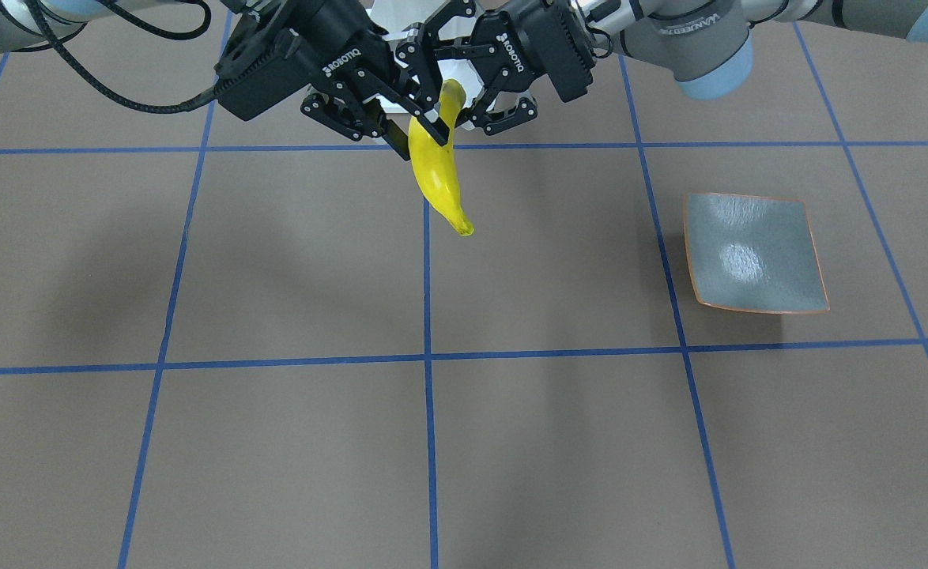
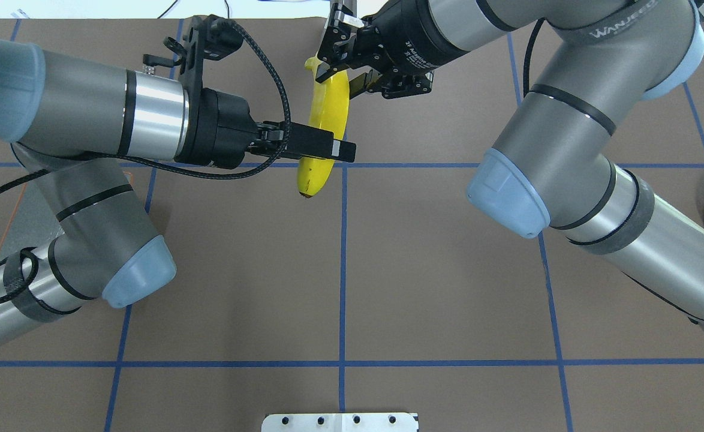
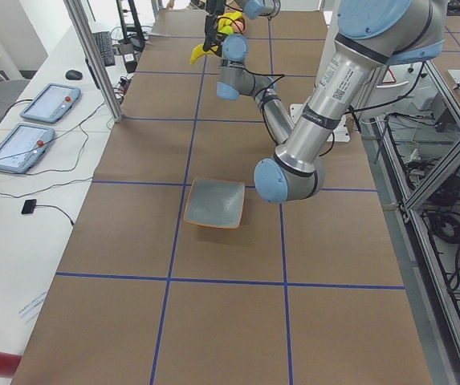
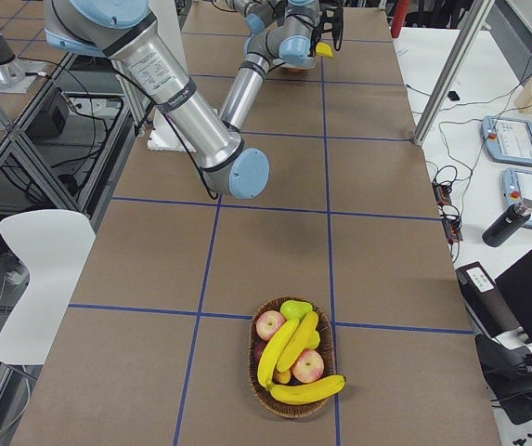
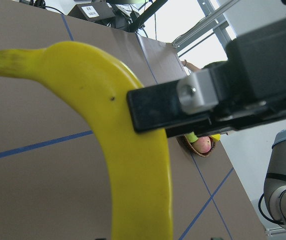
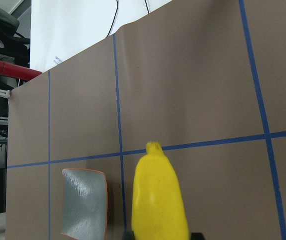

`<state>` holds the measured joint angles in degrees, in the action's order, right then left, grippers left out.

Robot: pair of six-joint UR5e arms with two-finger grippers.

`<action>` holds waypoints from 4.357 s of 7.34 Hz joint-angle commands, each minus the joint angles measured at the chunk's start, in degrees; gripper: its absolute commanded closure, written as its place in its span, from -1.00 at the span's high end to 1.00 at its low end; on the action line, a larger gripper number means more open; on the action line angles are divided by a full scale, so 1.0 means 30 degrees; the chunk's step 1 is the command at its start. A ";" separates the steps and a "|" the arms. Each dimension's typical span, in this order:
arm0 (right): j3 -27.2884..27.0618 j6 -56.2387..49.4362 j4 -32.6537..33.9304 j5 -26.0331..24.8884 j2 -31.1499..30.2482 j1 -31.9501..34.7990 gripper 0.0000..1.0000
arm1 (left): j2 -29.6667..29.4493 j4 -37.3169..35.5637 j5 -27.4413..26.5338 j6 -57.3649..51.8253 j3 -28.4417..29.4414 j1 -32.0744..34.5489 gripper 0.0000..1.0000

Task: Transfer all bananas from basket to plate

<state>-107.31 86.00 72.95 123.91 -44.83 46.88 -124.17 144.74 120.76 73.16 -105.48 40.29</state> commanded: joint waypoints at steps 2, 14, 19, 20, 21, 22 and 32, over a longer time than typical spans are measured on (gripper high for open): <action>-0.0177 -0.0626 -0.0031 -0.0112 -0.0086 0.0018 1.00 | 0.0226 -0.0024 0.0000 0.0047 0.0003 -0.0011 -1.00; 0.0608 -1.7718 0.2547 0.0760 -0.9191 0.7127 1.00 | 1.3315 -0.0288 -0.0088 -0.0537 -0.2167 0.1099 -1.00; 0.2690 -2.7218 0.2547 0.3546 -1.2065 1.1614 1.00 | 1.4613 -0.4467 -0.1462 -0.4984 -0.1901 0.2187 -1.00; 0.3128 -2.8914 0.2518 0.3810 -1.2504 1.2287 1.00 | 1.4583 -0.5087 -0.1726 -0.5717 -0.1669 0.2187 -1.00; 0.3713 -3.0294 0.2489 0.4103 -1.2740 1.2903 1.00 | 1.4467 -0.5412 -0.2396 -0.6044 -0.1290 0.2129 -0.83; 0.4153 -3.1671 0.2489 0.4134 -1.3120 1.3286 1.00 | 1.4408 -0.5415 -0.2460 -0.6772 -0.0706 0.2128 -0.50; 0.8080 -3.9469 0.0414 0.3667 -1.4268 1.4701 1.00 | 1.2943 -0.5855 0.1903 -1.2287 -0.0904 0.7049 1.00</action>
<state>-84.14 -29.75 76.40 135.18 -87.98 92.02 -84.81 127.30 123.76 37.07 -107.90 59.56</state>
